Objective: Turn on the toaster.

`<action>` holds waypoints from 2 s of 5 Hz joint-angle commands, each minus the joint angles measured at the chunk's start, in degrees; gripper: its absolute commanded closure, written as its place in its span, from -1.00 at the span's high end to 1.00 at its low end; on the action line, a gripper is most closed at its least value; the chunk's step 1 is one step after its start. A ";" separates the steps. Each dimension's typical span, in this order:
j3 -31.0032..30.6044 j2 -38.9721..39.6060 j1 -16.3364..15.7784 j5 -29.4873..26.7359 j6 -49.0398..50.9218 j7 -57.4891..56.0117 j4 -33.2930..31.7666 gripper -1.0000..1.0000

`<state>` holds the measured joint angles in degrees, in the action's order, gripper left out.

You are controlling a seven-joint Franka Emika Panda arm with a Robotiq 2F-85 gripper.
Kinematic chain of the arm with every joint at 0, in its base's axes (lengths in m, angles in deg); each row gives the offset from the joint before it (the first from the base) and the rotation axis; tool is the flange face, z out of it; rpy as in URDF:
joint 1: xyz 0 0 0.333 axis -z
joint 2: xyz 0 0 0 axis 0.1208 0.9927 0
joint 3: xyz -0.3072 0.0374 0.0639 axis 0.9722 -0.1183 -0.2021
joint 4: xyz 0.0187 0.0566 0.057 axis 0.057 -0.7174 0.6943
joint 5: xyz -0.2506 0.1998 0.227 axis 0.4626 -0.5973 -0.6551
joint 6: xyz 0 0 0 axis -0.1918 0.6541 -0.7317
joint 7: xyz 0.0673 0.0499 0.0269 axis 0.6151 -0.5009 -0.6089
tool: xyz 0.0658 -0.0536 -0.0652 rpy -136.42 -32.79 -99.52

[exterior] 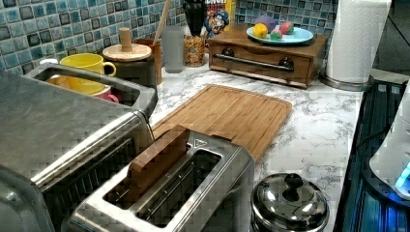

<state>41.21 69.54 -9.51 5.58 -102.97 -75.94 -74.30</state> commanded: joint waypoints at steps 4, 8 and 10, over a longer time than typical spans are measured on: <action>-1.34 -8.45 -17.77 -4.70 -3.33 -8.48 -14.89 -1.00; -5.89 -18.60 -19.81 -16.72 -12.95 -21.55 -25.85 -1.00; -3.93 -15.52 -21.37 -19.23 -14.98 -23.88 -25.79 -1.00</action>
<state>34.97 54.45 -29.51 -10.44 -116.86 -95.56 -101.04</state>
